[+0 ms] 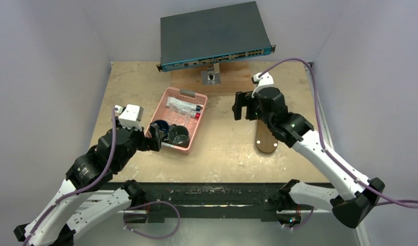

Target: Prepare toiletry sets of a toothbrush and toothpaste on the tray

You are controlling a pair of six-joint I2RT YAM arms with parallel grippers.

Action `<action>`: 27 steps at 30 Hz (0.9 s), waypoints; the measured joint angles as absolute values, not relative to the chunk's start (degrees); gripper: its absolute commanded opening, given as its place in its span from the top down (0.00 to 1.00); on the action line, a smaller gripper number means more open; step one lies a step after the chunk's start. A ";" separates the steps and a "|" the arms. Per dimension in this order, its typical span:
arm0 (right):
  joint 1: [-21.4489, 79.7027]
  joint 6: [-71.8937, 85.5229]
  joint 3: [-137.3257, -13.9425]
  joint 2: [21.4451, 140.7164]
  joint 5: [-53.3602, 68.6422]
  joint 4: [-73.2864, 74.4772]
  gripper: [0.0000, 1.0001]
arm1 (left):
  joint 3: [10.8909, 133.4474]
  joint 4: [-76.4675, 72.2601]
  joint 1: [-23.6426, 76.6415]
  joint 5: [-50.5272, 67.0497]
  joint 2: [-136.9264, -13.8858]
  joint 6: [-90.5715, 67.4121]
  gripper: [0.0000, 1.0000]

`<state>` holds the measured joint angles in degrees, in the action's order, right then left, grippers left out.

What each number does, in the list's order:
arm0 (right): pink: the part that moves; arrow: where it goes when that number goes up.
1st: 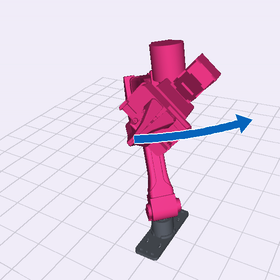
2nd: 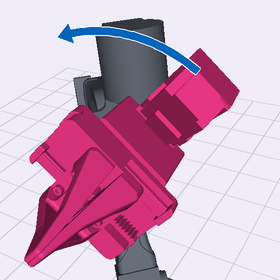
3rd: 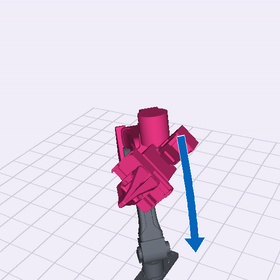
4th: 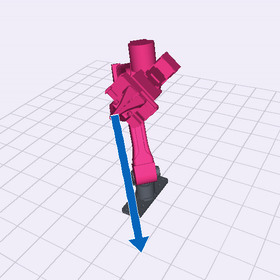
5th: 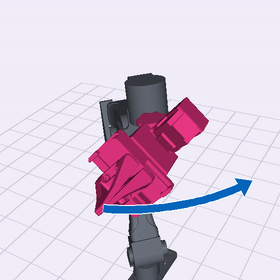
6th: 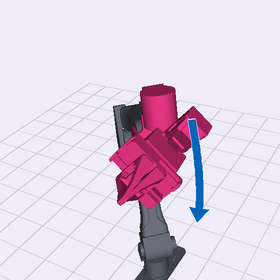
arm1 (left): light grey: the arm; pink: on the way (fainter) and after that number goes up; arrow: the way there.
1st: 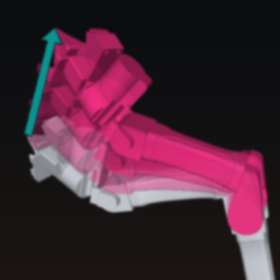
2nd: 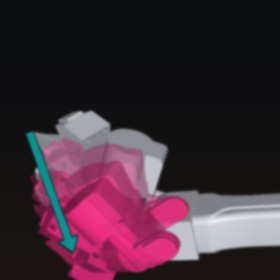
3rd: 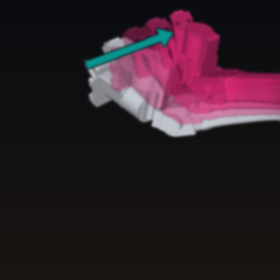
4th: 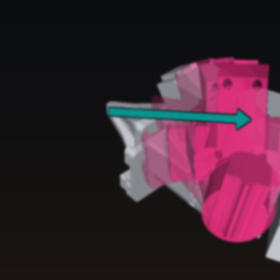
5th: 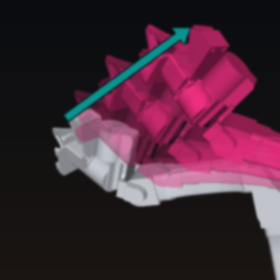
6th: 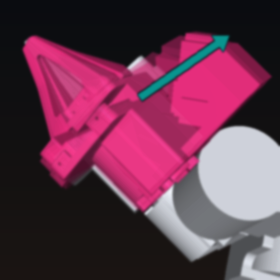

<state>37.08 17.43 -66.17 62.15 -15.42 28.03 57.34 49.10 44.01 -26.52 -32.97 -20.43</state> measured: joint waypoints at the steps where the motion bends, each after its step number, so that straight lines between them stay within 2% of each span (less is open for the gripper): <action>1: 37.08 17.26 -66.24 63.09 -15.44 28.25 0.09 | 57.34 49.10 44.01 -26.68 -32.93 -20.43 0.00; 11: 37.12 18.83 -66.00 71.61 -21.06 33.93 0.11 | 57.34 49.45 44.01 -27.29 -32.91 -20.45 0.00; 27: 36.95 26.76 -58.81 80.34 -24.32 31.75 0.20 | 57.34 50.33 44.01 -27.24 -32.60 -20.43 0.00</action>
<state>36.95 26.76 -58.81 80.34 -24.32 31.75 57.34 50.33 44.01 -27.24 -32.60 -20.43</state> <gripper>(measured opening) 0.818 0.998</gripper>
